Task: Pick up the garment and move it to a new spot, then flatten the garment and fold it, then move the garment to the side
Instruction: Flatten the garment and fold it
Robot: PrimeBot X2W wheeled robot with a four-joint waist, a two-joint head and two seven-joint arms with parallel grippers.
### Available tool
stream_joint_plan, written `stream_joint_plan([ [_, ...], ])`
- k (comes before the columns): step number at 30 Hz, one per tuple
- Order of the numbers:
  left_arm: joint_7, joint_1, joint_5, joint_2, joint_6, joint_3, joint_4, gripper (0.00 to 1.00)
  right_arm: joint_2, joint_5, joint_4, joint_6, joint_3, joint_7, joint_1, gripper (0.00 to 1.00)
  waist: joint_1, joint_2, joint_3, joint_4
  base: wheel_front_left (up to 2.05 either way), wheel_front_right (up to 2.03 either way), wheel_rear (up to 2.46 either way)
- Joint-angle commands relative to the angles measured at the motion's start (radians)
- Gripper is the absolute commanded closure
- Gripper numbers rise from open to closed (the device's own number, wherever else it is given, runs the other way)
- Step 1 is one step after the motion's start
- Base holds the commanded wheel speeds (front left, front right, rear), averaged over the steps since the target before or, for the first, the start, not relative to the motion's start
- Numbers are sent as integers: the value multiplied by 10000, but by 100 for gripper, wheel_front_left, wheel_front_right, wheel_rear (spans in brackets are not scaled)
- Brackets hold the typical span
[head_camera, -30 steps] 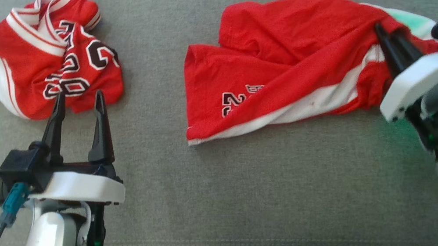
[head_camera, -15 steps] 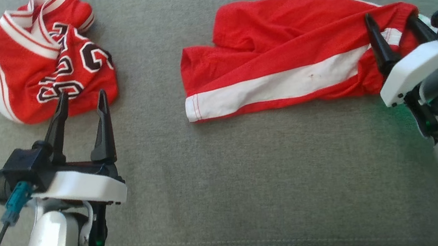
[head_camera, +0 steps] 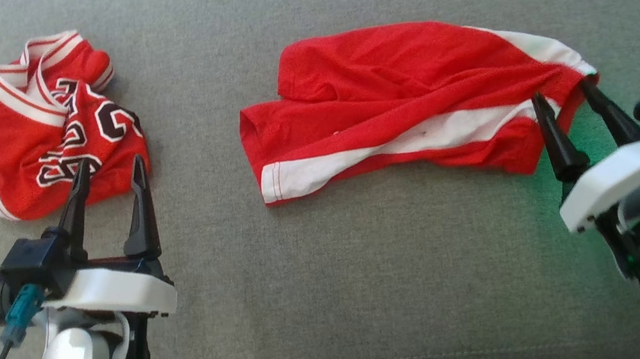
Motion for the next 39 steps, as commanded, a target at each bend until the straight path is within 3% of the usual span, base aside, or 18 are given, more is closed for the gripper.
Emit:
stream_joint_plan([
  [1, -91, -167, 100, 256, -26, 431, -278, 0, 16, 87, -569, 42, 133, 100, 138, 0, 0, 0, -136, -64, 0, 0, 0],
  [8, -91, 59, 101, 238, 1, 449, -203, 0, 197, -3, -1432, 42, -192, 46, 890, 0, 0, 0, -521, -147, 0, 0, 0],
  [17, -71, 679, 39, 295, 212, 540, -205, 0, 591, -939, -2646, 42, -574, -732, 1631, 0, 0, 0, -1273, -243, 0, 0, 0],
  [39, 522, 1619, -106, 428, 474, 268, -780, 0, 917, -1007, -3415, 42, -92, -1208, 2763, 0, 0, 0, -1887, -474, 0, 0, 0],
])
